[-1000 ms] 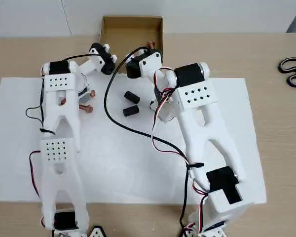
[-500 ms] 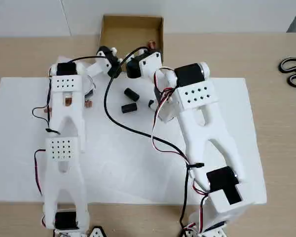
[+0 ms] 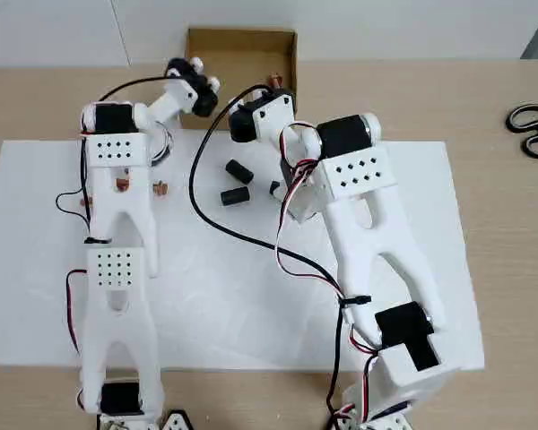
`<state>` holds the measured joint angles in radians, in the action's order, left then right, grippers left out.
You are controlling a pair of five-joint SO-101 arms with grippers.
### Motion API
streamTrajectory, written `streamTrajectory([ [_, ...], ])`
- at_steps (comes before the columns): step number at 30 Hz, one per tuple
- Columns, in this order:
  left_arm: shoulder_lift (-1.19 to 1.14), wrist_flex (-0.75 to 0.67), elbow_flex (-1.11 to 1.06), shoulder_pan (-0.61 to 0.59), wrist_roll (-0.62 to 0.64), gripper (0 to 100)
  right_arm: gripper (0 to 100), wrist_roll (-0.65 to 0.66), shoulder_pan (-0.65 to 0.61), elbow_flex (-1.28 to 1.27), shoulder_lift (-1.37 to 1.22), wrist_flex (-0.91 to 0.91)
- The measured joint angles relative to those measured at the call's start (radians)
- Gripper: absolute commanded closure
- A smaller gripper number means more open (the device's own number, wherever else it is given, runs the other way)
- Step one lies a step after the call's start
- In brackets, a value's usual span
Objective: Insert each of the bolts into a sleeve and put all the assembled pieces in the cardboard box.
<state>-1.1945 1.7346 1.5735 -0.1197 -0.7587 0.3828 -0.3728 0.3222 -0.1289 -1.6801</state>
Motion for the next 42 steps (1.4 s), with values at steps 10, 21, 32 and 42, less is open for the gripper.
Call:
streamTrajectory([
  [10,0.169,0.0,-0.043,-0.021,0.239,99,99.5,0.0,-0.017,0.0,0.0,0.0],
  [21,0.861,0.0,-0.669,-0.028,0.422,99,99.5,0.0,-0.02,0.0,0.103,0.0],
  [32,1.525,-0.002,-1.247,-0.015,0.718,99,99.5,0.0,-0.02,-0.037,0.493,-0.005],
  [42,1.755,-0.046,-1.484,0.155,0.724,99,99.5,-0.008,-0.02,-0.37,0.847,0.107],
])
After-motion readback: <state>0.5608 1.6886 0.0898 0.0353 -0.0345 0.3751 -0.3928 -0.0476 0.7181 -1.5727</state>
